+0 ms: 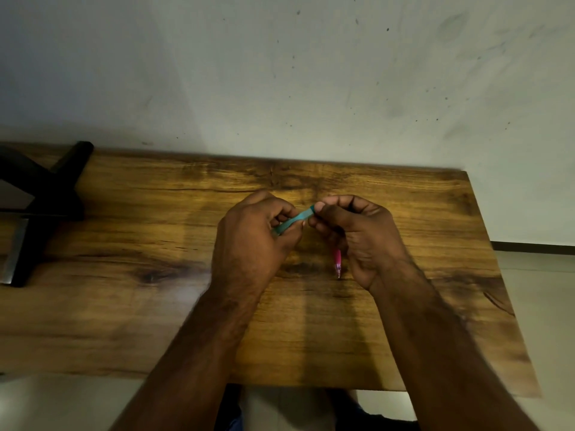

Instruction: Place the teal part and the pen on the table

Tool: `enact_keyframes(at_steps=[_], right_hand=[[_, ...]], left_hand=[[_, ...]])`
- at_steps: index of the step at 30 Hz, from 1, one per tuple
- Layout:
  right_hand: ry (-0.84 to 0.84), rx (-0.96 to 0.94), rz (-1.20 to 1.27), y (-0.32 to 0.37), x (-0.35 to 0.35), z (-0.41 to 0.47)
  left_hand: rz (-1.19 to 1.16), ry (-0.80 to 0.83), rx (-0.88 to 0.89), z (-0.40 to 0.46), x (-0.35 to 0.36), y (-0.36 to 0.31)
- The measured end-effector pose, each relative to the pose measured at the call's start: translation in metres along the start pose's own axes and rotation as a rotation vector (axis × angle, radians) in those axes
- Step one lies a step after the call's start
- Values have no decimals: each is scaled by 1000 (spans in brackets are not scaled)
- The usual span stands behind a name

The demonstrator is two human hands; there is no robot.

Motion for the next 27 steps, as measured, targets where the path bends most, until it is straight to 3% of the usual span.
enact_keyframes(at_steps=[7,20,27], right_hand=[[-17,-35,-89,2,0,0],[51,-109,-495,17,-1,2],[-309,-291,-1080,42,-30,7]], left_hand=[[34,18,5,1,0,-1],[-15,28,-45,-4,4,6],[4,25,-183,-18,5,26]])
Point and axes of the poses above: each hand's wrist, its own z-axis towards the middle knuckle, its own x-axis out of the palm, y = z × x, the point moved 8 cm from there along z, towards the middle knuckle, and after that the axes turned 6 degrees about x, right-handed, at the moved point
